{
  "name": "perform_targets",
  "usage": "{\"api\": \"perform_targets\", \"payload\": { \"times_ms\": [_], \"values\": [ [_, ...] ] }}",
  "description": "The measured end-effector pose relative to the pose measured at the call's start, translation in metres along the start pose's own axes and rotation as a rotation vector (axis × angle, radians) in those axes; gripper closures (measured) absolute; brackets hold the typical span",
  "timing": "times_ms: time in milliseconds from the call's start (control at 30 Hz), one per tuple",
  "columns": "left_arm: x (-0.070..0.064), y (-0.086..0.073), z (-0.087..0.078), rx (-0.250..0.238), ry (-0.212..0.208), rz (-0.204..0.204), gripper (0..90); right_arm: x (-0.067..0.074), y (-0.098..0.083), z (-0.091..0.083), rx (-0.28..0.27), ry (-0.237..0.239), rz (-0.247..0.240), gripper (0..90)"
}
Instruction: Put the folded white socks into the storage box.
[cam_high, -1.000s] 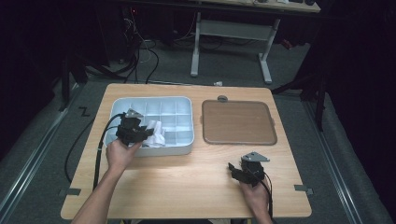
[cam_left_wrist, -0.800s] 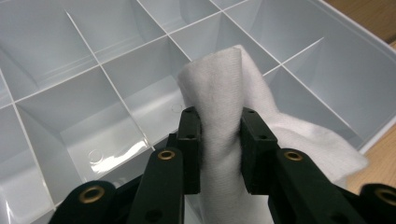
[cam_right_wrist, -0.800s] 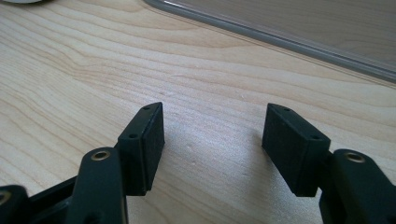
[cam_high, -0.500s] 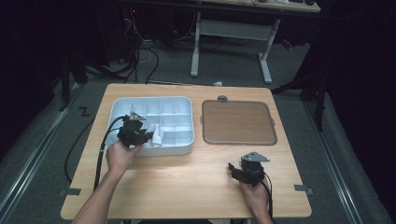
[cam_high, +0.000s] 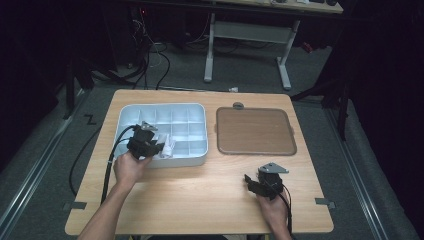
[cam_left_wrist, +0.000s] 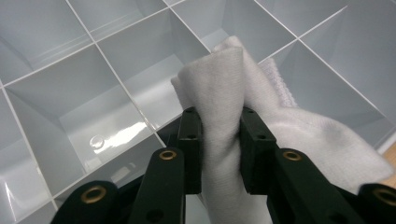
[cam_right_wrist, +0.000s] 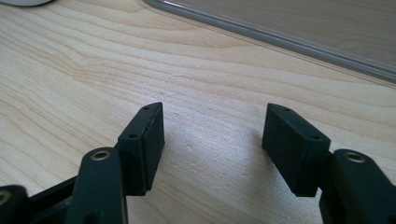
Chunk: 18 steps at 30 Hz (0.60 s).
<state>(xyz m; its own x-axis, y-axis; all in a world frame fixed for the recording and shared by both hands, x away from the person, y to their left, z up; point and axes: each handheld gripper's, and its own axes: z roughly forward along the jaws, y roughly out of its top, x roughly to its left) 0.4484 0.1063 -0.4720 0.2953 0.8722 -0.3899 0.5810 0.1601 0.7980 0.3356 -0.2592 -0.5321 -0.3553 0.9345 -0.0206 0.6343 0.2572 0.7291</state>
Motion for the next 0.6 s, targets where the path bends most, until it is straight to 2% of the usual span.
{"api": "perform_targets", "payload": {
  "times_ms": [300,433,600],
  "values": [
    [0.0019,-0.003,0.0019,0.018,0.007,0.001,73.9,0.0,0.0,0.0,0.0,0.0,0.0,39.3],
    [0.0053,-0.0059,0.0025,0.025,0.009,-0.019,73.9,0.0,0.0,0.0,0.0,0.0,0.0,39.3],
    [0.0071,-0.0091,0.0035,0.028,0.008,-0.025,74.3,0.0,0.0001,0.0001,0.0,0.0,-0.001,39.3]
  ]
}}
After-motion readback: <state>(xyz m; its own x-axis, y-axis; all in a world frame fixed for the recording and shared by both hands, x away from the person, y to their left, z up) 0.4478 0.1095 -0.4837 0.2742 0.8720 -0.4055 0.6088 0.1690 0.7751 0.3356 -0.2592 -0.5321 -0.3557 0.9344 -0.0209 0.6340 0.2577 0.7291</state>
